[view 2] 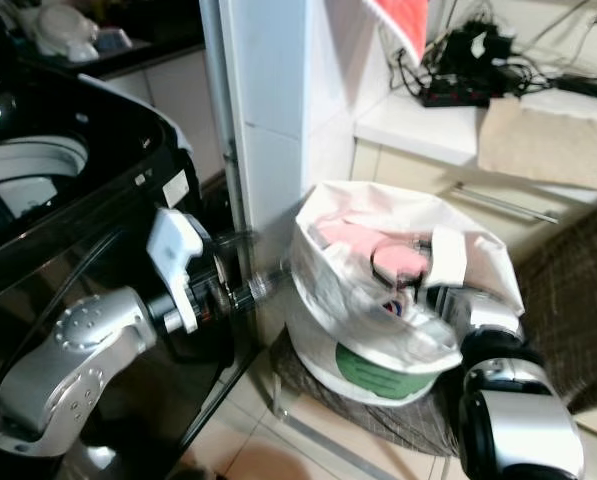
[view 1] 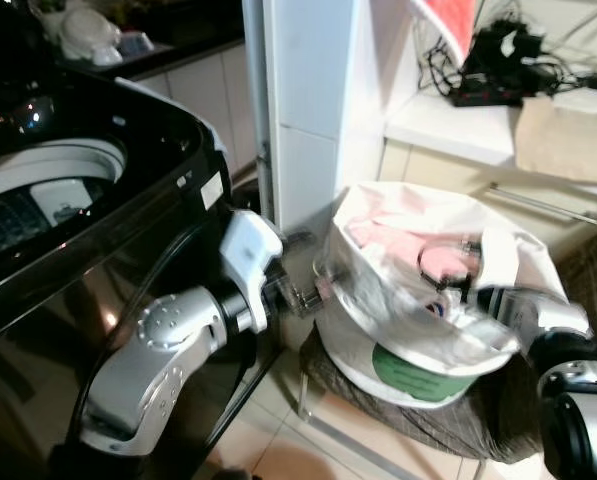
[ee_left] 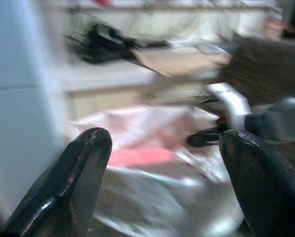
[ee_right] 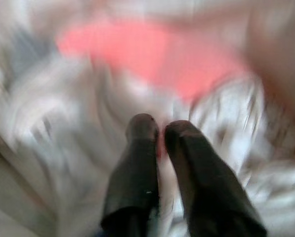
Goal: Clothes washing
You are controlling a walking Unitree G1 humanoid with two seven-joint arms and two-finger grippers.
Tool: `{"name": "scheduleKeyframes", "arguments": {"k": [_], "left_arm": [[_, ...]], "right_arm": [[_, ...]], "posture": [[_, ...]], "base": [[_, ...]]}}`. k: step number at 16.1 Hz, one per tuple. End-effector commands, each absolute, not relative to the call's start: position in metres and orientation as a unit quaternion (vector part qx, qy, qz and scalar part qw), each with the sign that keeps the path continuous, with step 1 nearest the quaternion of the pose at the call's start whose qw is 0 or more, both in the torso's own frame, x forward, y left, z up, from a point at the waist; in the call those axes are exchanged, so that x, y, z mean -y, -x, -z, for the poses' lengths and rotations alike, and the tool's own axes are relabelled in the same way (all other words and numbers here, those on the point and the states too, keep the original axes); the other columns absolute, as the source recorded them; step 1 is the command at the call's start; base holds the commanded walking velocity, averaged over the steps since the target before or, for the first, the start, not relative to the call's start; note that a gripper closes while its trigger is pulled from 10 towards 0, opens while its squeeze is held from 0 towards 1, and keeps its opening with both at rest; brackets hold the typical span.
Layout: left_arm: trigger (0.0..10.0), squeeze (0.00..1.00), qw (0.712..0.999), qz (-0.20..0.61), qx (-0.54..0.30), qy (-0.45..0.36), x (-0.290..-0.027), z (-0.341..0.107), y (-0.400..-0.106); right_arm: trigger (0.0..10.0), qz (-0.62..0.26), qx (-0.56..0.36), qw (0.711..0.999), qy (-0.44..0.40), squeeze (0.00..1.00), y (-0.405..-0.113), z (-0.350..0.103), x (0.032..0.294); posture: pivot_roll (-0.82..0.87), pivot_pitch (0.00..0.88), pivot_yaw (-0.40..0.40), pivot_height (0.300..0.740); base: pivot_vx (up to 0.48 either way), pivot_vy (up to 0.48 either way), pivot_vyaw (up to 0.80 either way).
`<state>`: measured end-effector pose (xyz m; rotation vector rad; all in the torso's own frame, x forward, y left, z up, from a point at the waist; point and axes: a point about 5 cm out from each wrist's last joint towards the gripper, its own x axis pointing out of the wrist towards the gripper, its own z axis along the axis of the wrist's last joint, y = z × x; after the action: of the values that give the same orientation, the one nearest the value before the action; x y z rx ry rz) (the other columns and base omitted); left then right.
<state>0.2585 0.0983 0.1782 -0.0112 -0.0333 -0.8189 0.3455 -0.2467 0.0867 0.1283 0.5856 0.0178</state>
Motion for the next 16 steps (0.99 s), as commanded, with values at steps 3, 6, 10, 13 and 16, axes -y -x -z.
{"name": "scheduleKeyframes", "arguments": {"k": [3, 6, 10, 13, 16], "left_arm": [[10.0, 0.00, 0.947, 0.320, -0.003, -0.003, -0.112, -0.171, -0.264], [10.0, 0.00, 0.963, 0.268, 0.012, -0.014, -0.112, -0.173, -0.264], [10.0, 0.00, 0.978, 0.203, 0.042, -0.006, -0.123, -0.163, -0.254], [10.0, 0.00, 0.983, 0.181, 0.043, 0.000, -0.124, -0.162, -0.249], [10.0, 0.00, 0.984, 0.171, 0.047, -0.009, -0.128, -0.160, -0.249]], "right_arm": [[0.0, -0.015, -0.221, 0.974, -0.044, 0.00, -0.357, -0.127, 0.251], [10.0, 0.000, -0.147, 0.989, 0.015, 0.00, -0.354, -0.152, 0.246], [10.0, -0.100, -0.002, 0.991, 0.086, 0.00, -0.298, -0.166, 0.184], [10.0, -0.072, -0.013, 0.995, 0.073, 0.00, -0.286, -0.157, 0.182], [10.0, -0.085, -0.021, 0.995, 0.041, 0.00, -0.277, -0.154, 0.172]], "posture": [[0.01, 0.009, 0.010, 0.740], [0.02, 0.012, 0.002, 0.740], [0.00, 0.025, 0.006, 0.740], [0.00, 0.033, 0.013, 0.740], [0.00, 0.032, 0.009, 0.740]], "base": [[0.000, 0.000, 0.00], [0.000, 0.000, 0.00], [0.000, 0.000, 0.00], [0.336, 0.000, 0.27], [0.347, 0.000, 0.27]]}}
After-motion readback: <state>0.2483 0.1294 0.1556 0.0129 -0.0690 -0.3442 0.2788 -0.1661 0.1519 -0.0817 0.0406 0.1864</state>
